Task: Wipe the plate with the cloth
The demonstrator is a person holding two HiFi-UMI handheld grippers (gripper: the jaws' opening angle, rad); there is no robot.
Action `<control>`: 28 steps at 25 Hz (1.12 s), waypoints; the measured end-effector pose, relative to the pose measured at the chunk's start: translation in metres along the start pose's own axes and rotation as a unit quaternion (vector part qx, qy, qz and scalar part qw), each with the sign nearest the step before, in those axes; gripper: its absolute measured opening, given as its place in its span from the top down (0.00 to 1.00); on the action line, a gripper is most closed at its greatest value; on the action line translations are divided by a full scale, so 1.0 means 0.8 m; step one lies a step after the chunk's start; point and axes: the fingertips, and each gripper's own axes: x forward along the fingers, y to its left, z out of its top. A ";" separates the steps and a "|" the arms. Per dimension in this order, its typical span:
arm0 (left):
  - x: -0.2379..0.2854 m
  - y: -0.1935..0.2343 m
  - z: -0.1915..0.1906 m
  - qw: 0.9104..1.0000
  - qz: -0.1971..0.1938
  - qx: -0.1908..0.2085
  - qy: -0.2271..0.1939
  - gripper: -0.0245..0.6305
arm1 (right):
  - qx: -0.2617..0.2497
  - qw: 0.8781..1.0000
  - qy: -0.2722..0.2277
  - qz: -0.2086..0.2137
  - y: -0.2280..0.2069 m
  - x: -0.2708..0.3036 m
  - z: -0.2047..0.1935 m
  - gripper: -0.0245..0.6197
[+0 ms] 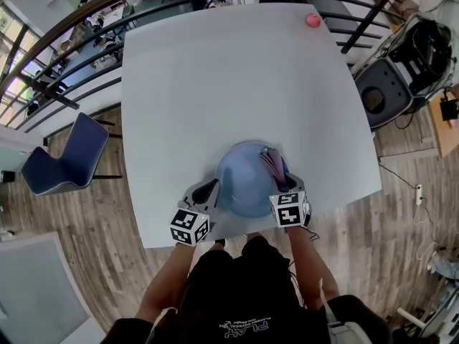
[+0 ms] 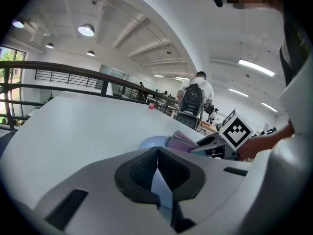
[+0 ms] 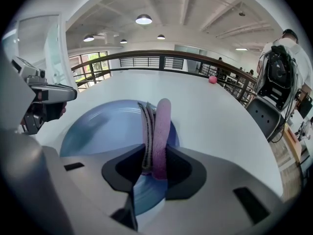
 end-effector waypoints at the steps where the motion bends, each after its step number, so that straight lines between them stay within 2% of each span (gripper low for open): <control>1: 0.000 0.000 0.000 1.000 0.000 0.001 -0.001 0.94 | 0.001 1.000 -0.005 -0.001 0.001 -0.002 0.002 0.79; 4: 0.002 -0.002 -0.004 1.000 0.002 0.002 -0.001 0.94 | -0.002 0.999 -0.031 0.008 0.013 -0.013 0.015 0.79; 8: -0.001 -0.003 -0.006 1.000 0.007 0.006 -0.004 0.94 | -0.015 0.998 -0.044 0.047 0.049 -0.022 0.023 0.79; 15: -0.028 0.013 -0.007 1.000 0.027 0.005 -0.009 0.94 | -0.035 0.994 -0.037 0.098 0.118 -0.028 0.011 0.79; 28: -0.063 0.035 -0.013 0.999 0.045 0.002 -0.008 0.94 | -0.045 0.992 -0.014 0.119 0.170 -0.033 -0.013 0.79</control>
